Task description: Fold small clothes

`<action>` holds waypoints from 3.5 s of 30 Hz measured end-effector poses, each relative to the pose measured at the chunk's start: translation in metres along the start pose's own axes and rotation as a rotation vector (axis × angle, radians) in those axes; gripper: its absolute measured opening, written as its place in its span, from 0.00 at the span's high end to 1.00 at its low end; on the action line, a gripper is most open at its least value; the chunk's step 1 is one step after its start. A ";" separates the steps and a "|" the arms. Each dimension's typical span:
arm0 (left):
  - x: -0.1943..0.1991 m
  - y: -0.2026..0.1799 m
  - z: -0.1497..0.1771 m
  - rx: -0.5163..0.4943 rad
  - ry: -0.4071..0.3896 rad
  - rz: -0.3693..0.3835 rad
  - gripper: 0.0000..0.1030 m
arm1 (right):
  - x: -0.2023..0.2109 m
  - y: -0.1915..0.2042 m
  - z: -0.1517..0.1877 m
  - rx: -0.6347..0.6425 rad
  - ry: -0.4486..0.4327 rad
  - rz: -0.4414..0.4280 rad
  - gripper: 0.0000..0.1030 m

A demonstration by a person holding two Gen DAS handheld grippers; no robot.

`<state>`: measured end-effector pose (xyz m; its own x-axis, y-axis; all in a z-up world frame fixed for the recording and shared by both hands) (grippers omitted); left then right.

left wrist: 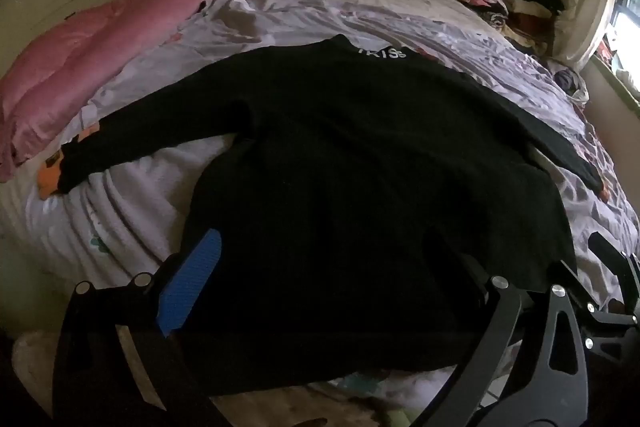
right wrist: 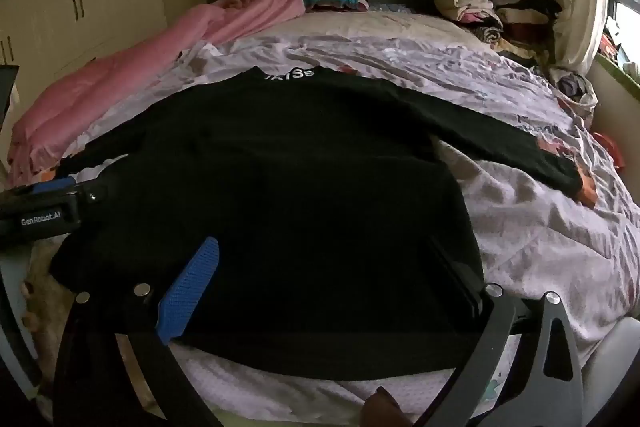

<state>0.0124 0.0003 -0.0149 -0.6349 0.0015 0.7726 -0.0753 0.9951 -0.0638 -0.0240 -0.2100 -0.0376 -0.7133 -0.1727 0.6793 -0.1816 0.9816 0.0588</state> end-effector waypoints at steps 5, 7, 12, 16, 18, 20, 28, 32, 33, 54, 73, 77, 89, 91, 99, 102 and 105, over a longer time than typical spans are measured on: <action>0.002 -0.006 0.002 -0.004 -0.004 -0.005 0.08 | 0.006 0.000 -0.001 0.025 -0.016 0.013 0.04; 0.002 -0.006 0.004 -0.003 -0.002 -0.005 0.08 | 0.004 0.002 -0.002 0.025 -0.011 0.017 0.04; 0.003 -0.008 0.000 -0.009 0.001 -0.007 0.08 | 0.006 0.002 -0.003 0.022 -0.015 0.021 0.04; 0.004 -0.008 0.000 -0.014 0.000 -0.007 0.08 | 0.008 0.004 -0.003 0.025 -0.019 0.021 0.04; 0.005 -0.008 0.001 -0.013 0.000 -0.004 0.08 | 0.009 0.004 -0.004 0.026 -0.020 0.021 0.04; 0.006 -0.009 0.002 -0.013 -0.002 -0.004 0.08 | 0.008 0.005 -0.004 0.028 -0.019 0.020 0.04; 0.006 -0.006 0.001 -0.010 -0.002 0.001 0.08 | 0.011 0.007 -0.005 0.028 -0.025 0.021 0.04; 0.006 -0.006 0.001 -0.010 -0.003 0.001 0.08 | 0.011 0.008 -0.005 0.029 -0.027 0.021 0.04; 0.006 -0.006 0.001 -0.010 -0.003 -0.002 0.08 | 0.011 0.008 -0.006 0.032 -0.026 0.021 0.04; 0.008 -0.005 0.000 -0.007 -0.005 -0.002 0.08 | 0.011 0.015 -0.006 0.041 -0.032 0.019 0.04; 0.009 -0.004 -0.001 -0.013 -0.009 -0.007 0.08 | 0.010 0.014 -0.008 0.032 -0.035 0.014 0.04; 0.009 -0.004 -0.001 -0.006 -0.006 -0.009 0.08 | 0.008 0.015 -0.008 0.032 -0.035 0.006 0.04; -0.001 -0.003 -0.027 0.012 -0.005 -0.026 0.08 | -0.008 0.008 -0.034 0.013 -0.048 -0.004 0.04; -0.005 -0.003 -0.034 0.017 -0.007 -0.029 0.08 | -0.009 0.006 -0.039 0.006 -0.050 -0.006 0.04; -0.016 -0.004 -0.050 0.032 0.002 -0.032 0.08 | -0.018 0.000 -0.057 -0.010 -0.057 -0.018 0.04; -0.022 -0.006 -0.058 0.034 0.006 -0.034 0.08 | -0.022 -0.002 -0.061 -0.013 -0.055 -0.014 0.04; -0.025 -0.008 -0.064 0.036 0.008 -0.025 0.08 | -0.025 -0.002 -0.065 -0.011 -0.052 -0.011 0.04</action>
<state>0.0783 -0.0010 0.0070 -0.6264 -0.0223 0.7792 -0.1189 0.9906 -0.0672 0.0386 -0.2026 -0.0074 -0.7457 -0.1873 0.6394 -0.1822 0.9804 0.0747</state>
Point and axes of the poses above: each gripper's, at about its wrist camera, not at the fingertips, and x roughly against the way its jaws point, y to its left, z to its underside, the point moved 2 cm from there along -x, roughly the way its jaws point, and after that the axes turned 1 degree about y, right-handed, at the moved point
